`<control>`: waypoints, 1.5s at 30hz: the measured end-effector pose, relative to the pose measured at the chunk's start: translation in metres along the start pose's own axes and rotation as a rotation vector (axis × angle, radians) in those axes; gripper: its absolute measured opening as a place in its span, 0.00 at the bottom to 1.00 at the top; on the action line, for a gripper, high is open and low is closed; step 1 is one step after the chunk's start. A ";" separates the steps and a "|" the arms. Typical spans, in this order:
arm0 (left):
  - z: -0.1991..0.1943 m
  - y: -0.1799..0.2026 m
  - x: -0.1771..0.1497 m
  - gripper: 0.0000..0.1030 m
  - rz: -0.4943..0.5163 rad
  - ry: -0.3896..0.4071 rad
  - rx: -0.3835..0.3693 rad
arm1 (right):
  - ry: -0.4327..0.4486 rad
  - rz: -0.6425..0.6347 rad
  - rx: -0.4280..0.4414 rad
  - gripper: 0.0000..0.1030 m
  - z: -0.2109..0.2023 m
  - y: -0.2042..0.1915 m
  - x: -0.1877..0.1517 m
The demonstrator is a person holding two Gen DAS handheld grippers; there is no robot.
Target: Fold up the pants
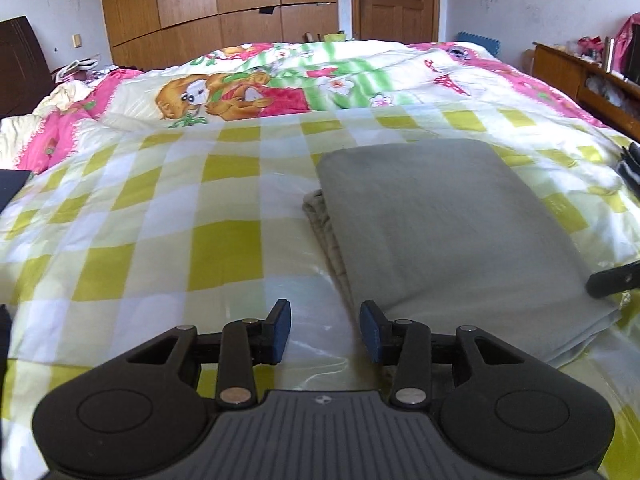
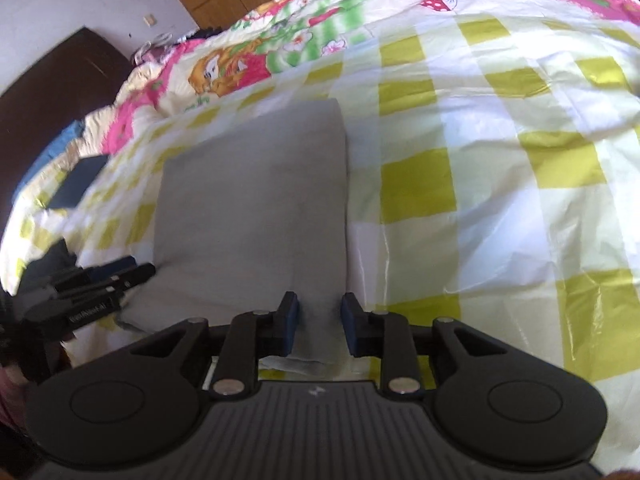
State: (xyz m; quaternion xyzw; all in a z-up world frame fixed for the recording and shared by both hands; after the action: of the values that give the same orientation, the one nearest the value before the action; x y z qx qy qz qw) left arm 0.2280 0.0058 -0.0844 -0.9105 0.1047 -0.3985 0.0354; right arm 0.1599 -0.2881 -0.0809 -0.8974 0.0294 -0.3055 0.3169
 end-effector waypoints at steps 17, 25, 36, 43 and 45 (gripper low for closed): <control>-0.010 0.011 -0.015 0.52 0.120 -0.047 0.062 | 0.021 0.207 0.111 0.31 0.001 0.025 -0.015; -0.021 0.015 -0.006 0.52 0.115 -0.009 0.064 | -0.003 0.046 -0.021 0.30 -0.007 0.013 -0.017; 0.002 0.021 0.030 0.52 0.090 0.044 0.064 | 0.001 -0.102 -0.067 0.30 0.007 -0.004 -0.014; 0.031 0.024 0.031 0.53 0.101 -0.010 0.083 | -0.027 -0.095 -0.084 0.31 0.013 0.000 -0.021; 0.029 0.024 0.030 0.53 0.101 -0.013 0.086 | -0.023 -0.091 -0.084 0.31 0.010 -0.002 -0.021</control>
State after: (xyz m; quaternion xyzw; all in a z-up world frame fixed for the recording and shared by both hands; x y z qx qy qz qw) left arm 0.2657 -0.0247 -0.0859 -0.9042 0.1330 -0.3946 0.0954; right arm 0.1480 -0.2756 -0.0973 -0.9138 -0.0021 -0.3078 0.2649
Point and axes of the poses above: each gripper's, at about its wrist camera, not at the fingertips, and z roughly the way its jaws point, y to its right, x to its top, the point moved 7 cm from there along z, roughly the way its jaws point, and after that the axes turned 9 degrees about x, right-handed, at the moved point
